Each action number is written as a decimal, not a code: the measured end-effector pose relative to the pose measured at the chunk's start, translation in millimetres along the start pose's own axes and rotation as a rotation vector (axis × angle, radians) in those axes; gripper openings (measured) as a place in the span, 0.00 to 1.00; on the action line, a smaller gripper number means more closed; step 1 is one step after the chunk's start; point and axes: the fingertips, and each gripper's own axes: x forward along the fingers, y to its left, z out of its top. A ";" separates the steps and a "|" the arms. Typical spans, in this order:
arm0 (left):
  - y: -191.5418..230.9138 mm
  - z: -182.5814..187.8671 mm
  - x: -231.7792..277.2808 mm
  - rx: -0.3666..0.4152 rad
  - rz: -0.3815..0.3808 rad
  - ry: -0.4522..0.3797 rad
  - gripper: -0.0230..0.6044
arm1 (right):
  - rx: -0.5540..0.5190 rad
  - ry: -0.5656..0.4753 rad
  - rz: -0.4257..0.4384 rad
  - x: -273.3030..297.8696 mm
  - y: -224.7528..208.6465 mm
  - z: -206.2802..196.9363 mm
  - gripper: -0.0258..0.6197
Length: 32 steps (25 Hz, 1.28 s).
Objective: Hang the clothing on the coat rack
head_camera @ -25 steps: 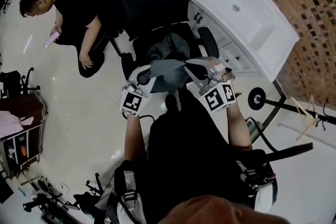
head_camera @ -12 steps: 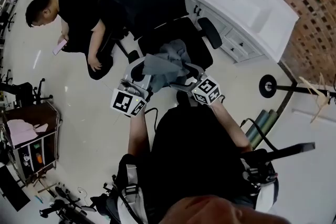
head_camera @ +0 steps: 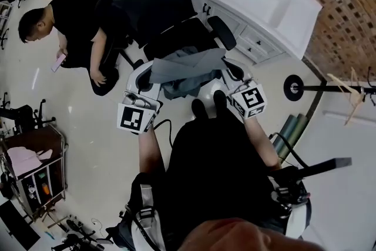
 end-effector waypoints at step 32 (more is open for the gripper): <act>-576.1 350.0 239.8 -0.012 -1.304 -0.707 0.07 | -0.753 -0.385 -1.223 -702.3 -173.7 213.4 0.06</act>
